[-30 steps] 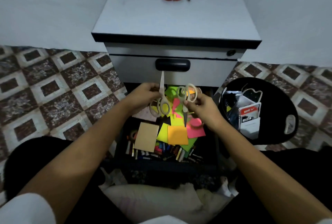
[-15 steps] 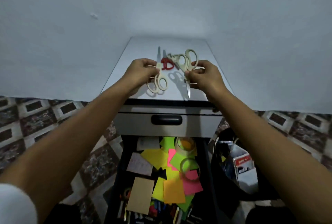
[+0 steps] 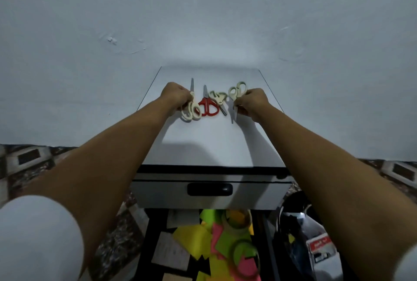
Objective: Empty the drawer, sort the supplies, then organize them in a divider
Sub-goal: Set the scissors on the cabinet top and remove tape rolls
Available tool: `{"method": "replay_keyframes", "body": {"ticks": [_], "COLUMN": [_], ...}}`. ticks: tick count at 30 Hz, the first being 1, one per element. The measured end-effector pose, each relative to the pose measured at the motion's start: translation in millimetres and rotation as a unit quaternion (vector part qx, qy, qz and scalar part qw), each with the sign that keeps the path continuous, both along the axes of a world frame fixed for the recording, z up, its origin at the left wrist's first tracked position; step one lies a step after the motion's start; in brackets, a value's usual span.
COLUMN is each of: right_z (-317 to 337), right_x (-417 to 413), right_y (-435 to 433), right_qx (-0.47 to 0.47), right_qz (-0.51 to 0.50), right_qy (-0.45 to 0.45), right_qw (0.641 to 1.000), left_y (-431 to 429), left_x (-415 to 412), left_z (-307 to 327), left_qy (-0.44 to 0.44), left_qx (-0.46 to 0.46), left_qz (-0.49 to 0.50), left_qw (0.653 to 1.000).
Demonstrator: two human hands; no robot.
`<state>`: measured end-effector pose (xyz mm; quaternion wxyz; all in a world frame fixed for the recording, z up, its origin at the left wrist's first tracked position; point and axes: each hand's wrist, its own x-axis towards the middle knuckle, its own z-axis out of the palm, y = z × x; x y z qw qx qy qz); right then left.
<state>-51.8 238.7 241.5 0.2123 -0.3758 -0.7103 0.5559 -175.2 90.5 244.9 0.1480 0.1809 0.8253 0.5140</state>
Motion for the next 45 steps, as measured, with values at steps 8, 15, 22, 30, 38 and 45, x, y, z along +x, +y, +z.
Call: {"method": "replay_keyframes", "body": {"ticks": [8,15,22,30,38,45], "right_z": [-15.0,-23.0,-28.8,-19.4,-1.6,-7.0], "right_x": [-33.4,-45.7,-44.5,-20.6,38.7,105.1], "right_y": [27.7,37.5,37.3,14.5,-39.4,-87.0], "right_qx": [0.117,0.218,0.234,0.254,0.308,0.338], "right_qz": [-0.023,-0.015,-0.040,0.003,0.066,0.109], "right_qy": [-0.088,-0.119,-0.104,-0.018,0.010,-0.003], "right_qw": [0.989,0.969,0.966,0.967,0.949,0.935], "left_y": [32.3,51.6,58.5,37.1,-12.4,-70.6], "left_x": [-34.2,-40.9,-38.1,-19.4,49.1,112.0], "left_z": [-14.0,-18.4,-23.2,-8.5,9.1,-0.4], "left_qy": [0.034,0.128,0.171,0.233,0.283,0.255], "left_qx": [-0.072,-0.144,-0.141,-0.114,-0.092,-0.096], "left_qz": [0.018,-0.026,-0.029,-0.061,-0.150,-0.182], "left_qw": [0.997,0.981,0.975,0.964,0.943,0.945]}}
